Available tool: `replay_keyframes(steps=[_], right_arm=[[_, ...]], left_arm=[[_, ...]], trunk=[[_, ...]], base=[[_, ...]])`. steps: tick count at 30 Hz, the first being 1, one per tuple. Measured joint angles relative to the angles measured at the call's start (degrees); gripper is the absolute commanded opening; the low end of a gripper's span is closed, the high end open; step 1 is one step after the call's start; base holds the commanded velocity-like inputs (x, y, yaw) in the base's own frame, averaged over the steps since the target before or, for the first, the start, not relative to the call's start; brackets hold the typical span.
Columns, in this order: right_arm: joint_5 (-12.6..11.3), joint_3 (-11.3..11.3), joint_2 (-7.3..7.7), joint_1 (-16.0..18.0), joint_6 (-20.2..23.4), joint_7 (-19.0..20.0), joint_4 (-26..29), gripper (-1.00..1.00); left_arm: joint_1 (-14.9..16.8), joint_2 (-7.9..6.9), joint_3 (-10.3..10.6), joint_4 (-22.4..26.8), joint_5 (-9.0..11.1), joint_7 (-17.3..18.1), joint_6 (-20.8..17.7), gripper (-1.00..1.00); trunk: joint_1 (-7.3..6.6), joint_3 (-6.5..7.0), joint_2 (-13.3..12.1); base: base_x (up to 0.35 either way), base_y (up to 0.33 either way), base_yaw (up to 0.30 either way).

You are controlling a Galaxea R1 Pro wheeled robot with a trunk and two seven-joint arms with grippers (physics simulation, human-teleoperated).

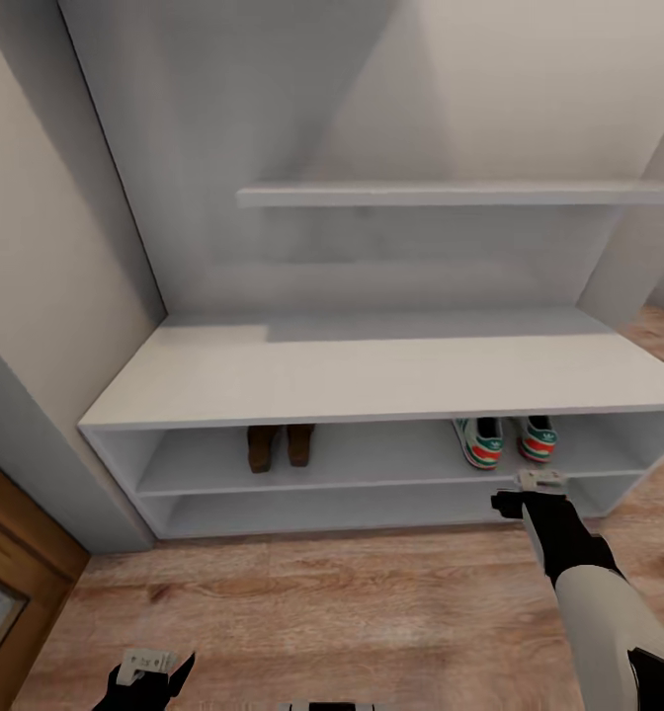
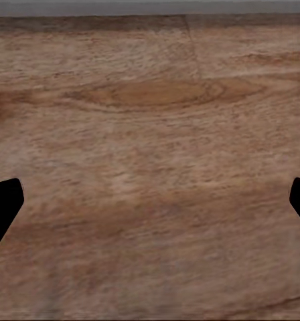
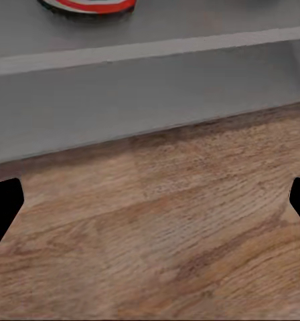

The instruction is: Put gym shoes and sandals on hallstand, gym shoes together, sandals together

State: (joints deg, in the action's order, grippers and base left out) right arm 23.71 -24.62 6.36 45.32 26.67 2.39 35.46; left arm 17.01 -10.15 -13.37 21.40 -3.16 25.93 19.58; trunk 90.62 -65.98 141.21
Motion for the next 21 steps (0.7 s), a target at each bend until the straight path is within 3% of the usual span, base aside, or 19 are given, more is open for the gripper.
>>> replay_keyframes(steps=[12, 16, 17, 19, 21], right_arm=[[-0.01, 0.03, 0.06, -0.13, -1.78, -0.02, -2.57, 1.00], [-0.01, 0.08, 0.10, -0.24, -6.98, -0.01, -5.79, 1.00], [-0.03, 0.16, 0.17, -0.34, -13.19, 0.00, -9.64, 1.00], [0.00, 0.23, 0.26, -0.42, -16.66, 0.00, -12.35, 1.00], [-0.01, 0.32, 0.59, -1.11, -25.14, 0.00, -19.42, 1.00]], left_arm=[[0.00, 0.00, -0.17, -0.07, 0.00, -0.39, 0.19, 1.00], [0.00, -0.06, -0.35, -0.31, -0.02, -0.53, 0.21, 1.00], [0.00, -0.07, -0.42, -0.81, -0.06, -0.60, 0.24, 1.00], [0.00, -0.08, -0.46, -1.08, -0.07, -0.63, 0.26, 1.00], [0.00, -0.08, -0.50, -1.41, -0.09, -0.78, 0.29, 1.00]], trunk=[[0.00, 0.00, 0.00], [0.00, 0.00, 0.00], [0.01, -0.01, 0.00], [0.00, 0.00, 0.00], [0.00, -0.01, 0.00]], base=[[-0.334, 0.000, 0.000], [-0.334, 0.000, 0.000], [-0.334, 0.000, 0.000], [-0.324, 0.000, 0.000], [-0.208, 0.000, 0.000]])
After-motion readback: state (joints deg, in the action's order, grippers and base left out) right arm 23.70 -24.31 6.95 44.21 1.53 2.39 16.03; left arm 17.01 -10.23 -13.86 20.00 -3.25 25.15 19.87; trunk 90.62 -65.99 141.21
